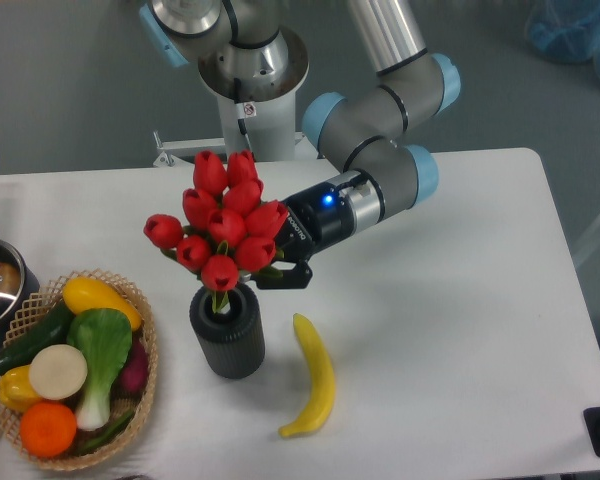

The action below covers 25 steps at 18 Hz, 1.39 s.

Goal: Insert the flowers into the vase
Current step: 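Align the tulip stems above the vase opening and lower them in, then push the tulip stems further down into the black vase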

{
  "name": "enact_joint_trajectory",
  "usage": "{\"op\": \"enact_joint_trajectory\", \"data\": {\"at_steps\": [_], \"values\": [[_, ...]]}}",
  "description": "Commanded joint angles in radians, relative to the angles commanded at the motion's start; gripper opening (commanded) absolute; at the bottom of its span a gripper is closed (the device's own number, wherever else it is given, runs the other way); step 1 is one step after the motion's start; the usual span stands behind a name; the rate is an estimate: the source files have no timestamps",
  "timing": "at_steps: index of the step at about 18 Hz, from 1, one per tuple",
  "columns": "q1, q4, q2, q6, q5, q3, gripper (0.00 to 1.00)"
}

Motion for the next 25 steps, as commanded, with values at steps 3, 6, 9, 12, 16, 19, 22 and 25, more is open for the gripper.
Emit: {"op": "enact_joint_trajectory", "data": {"at_steps": [3,6,9,12,16,19,22,25], "values": [[0.0,0.0,-0.005,0.012,0.0,-0.021,0.33],[0.006,0.0,-0.009,0.046,0.0,-0.049,0.33],[0.012,0.0,-0.021,0.057,0.0,-0.052,0.33],[0.021,0.0,-0.044,0.066,0.002,-0.052,0.33],[0.025,0.0,-0.069,0.163,0.005,-0.084,0.34],[0.026,-0.002,-0.068,0.166,0.006,-0.097,0.34],[0.026,0.0,-0.068,0.17,0.006,-0.113,0.34],[0.031,0.0,-0.065,0.17,0.006,-0.13,0.34]]}}
